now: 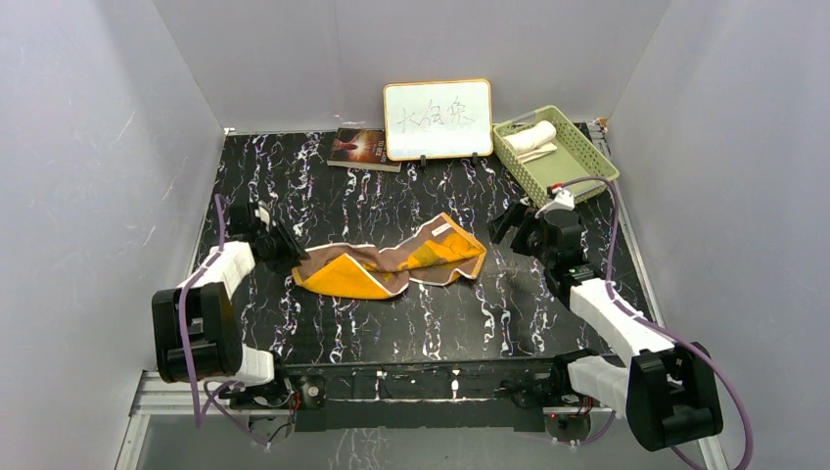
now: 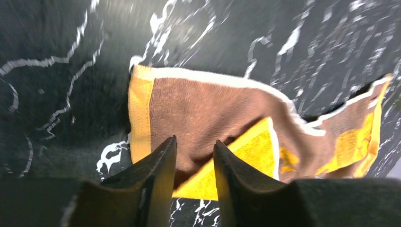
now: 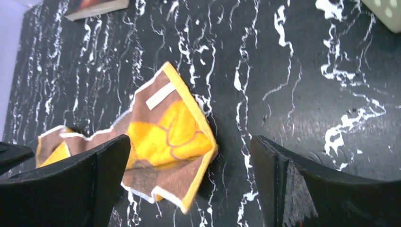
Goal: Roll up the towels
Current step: Flatten out the towel at the center of the board.
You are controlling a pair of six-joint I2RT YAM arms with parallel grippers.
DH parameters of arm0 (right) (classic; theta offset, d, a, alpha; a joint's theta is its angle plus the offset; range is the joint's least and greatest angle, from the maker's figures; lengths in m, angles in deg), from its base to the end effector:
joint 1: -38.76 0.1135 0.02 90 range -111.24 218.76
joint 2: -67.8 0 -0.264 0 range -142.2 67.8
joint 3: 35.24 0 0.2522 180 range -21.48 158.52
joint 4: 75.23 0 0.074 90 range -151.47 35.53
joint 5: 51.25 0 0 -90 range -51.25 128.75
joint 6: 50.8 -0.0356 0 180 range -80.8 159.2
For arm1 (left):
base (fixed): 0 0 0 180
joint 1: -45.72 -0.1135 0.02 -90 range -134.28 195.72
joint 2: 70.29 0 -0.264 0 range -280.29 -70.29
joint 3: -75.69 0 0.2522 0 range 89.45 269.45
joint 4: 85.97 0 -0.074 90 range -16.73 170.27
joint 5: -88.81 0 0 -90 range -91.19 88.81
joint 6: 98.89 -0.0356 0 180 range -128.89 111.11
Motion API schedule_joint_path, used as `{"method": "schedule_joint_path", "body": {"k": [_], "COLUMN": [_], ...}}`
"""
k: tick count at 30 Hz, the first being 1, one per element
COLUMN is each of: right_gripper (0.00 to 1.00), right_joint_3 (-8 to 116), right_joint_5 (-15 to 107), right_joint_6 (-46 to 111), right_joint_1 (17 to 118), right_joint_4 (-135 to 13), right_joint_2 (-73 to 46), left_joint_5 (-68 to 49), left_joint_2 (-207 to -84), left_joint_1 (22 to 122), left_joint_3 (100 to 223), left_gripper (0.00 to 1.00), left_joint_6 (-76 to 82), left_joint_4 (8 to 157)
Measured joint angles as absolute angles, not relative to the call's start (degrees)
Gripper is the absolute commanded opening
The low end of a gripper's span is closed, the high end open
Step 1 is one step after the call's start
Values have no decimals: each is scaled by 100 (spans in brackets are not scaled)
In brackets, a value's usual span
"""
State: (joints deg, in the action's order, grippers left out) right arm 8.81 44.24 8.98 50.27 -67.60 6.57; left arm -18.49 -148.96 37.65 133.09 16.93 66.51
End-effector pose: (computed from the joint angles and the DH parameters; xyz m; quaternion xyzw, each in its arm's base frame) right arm 0.2279 0.0499 0.2245 0.1113 0.8345 0.2293 0.4884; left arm 0.2731 0.0280 0.1996 -0.2191 0.9006 -0.1928 0.3220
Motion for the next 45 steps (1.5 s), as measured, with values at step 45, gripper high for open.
{"method": "schedule_joint_path", "body": {"k": [45], "right_gripper": [56], "right_joint_3": [5833], "right_joint_5": [3189], "right_joint_6": [3888], "right_joint_1": [6719], "right_joint_4": [-4375], "right_joint_2": [-4773], "left_joint_5": [-804], "left_joint_2": [-15735], "left_joint_1": [3727], "left_joint_3": [13914], "left_gripper": [71], "left_joint_6": [2128], "left_joint_4": [5988]}}
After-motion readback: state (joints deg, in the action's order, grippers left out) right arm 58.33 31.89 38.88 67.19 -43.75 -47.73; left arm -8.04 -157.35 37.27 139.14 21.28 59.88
